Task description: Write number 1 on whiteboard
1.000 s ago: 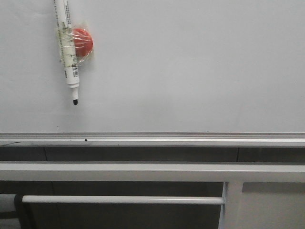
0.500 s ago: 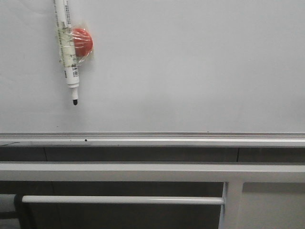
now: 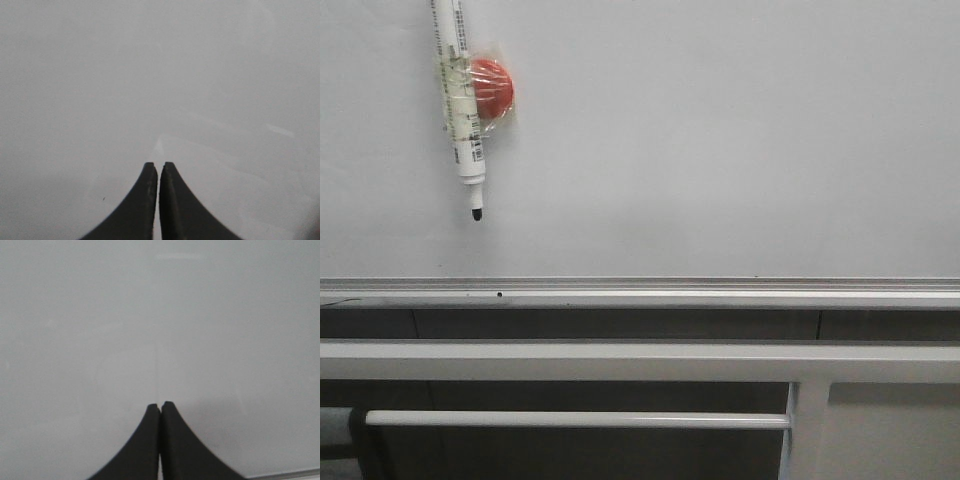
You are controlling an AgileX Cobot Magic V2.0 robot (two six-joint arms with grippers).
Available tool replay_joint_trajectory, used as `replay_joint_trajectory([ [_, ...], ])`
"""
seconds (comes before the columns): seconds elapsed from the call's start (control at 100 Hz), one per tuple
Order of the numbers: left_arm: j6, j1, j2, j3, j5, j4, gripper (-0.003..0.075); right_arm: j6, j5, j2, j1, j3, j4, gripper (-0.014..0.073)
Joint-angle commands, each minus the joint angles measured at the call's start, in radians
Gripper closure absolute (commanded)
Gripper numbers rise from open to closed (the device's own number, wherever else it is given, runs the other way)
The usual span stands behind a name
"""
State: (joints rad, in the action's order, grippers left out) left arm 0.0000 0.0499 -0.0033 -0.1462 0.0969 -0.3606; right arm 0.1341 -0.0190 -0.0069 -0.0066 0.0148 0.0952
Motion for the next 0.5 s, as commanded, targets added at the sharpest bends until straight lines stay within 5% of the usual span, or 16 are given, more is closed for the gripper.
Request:
replay_joint_trajectory([
  [0.0, 0.031, -0.002, 0.02, -0.092, -0.02, 0.035, 0.0741, 0.003, -0.036, 0.009, -0.007, -0.033, 0.003, 0.0646],
  [0.28, 0.078, 0.007, 0.175, -0.23, 0.092, 0.022, 0.074, 0.003, 0.16, 0.009, -0.007, -0.158, 0.003, 0.0646],
  [0.49, 0.078, 0.071, 0.268, -0.278, -0.051, -0.016, 0.074, 0.003, 0.184, 0.009, -0.007, -0.169, 0.015, 0.0646],
])
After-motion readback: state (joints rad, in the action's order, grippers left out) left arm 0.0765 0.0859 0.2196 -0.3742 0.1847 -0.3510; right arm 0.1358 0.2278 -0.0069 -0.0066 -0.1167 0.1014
